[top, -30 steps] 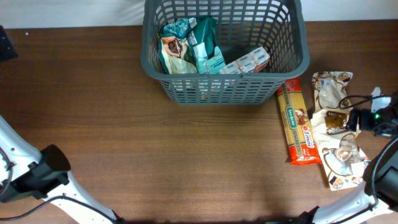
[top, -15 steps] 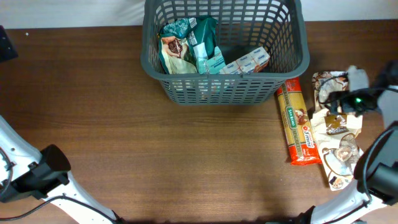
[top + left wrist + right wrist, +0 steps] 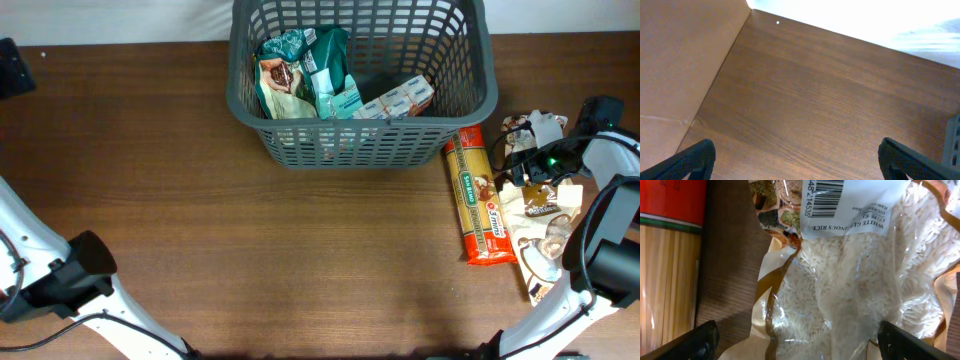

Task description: Pack container

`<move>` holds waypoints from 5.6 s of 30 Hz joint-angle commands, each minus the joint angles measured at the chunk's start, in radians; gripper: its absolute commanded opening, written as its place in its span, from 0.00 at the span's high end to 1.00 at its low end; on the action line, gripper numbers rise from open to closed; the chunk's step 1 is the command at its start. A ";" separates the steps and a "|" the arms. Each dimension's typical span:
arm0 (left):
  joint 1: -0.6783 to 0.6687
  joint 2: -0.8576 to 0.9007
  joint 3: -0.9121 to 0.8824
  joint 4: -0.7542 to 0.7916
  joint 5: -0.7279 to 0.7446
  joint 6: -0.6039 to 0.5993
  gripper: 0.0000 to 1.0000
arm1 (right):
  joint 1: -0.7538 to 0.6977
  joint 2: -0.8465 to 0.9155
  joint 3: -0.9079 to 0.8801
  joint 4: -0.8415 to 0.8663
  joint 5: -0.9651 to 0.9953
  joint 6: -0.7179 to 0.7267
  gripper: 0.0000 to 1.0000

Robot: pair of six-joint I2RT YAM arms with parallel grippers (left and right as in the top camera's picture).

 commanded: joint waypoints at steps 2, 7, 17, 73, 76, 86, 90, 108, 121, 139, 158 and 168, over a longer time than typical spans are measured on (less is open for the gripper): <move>-0.014 0.008 -0.001 -0.004 0.014 -0.013 0.01 | -0.002 0.026 -0.002 0.022 -0.006 0.050 0.01; -0.023 0.008 -0.001 -0.009 0.014 -0.013 0.01 | -0.001 0.026 -0.002 0.024 -0.005 0.056 0.01; -0.027 0.008 -0.001 -0.040 0.014 -0.013 0.01 | -0.055 0.026 -0.010 0.102 0.021 0.058 0.01; -0.039 0.008 -0.001 -0.053 0.015 -0.017 0.01 | 0.030 -0.102 0.622 -0.043 -0.253 0.286 0.96; -0.052 0.008 -0.001 -0.043 0.014 -0.016 0.01 | 0.077 -0.112 0.703 -0.044 -0.253 0.286 0.96; -0.098 0.008 -0.001 0.006 0.014 -0.016 0.01 | 0.268 -0.126 1.036 -0.048 -0.253 0.286 0.96; -0.101 0.008 -0.001 0.013 0.014 -0.014 0.01 | 0.339 -0.126 1.070 -0.052 -0.235 0.286 0.96; -0.100 0.015 -0.001 0.023 0.003 0.014 0.01 | 0.386 -0.126 1.070 -0.237 0.282 0.321 0.94; -0.096 0.067 -0.001 0.010 0.004 0.014 0.01 | 0.061 -0.049 1.048 -0.725 0.367 0.578 0.23; -0.096 0.068 -0.001 0.020 0.003 0.040 0.01 | -0.040 -0.028 0.534 -1.004 0.166 0.436 0.01; -0.096 0.068 -0.001 0.050 0.003 0.048 0.01 | -0.042 -0.028 0.206 -0.605 0.293 0.053 0.03; -0.096 0.068 -0.001 0.057 0.003 0.048 0.01 | -0.072 0.006 0.144 -0.560 0.317 0.011 0.03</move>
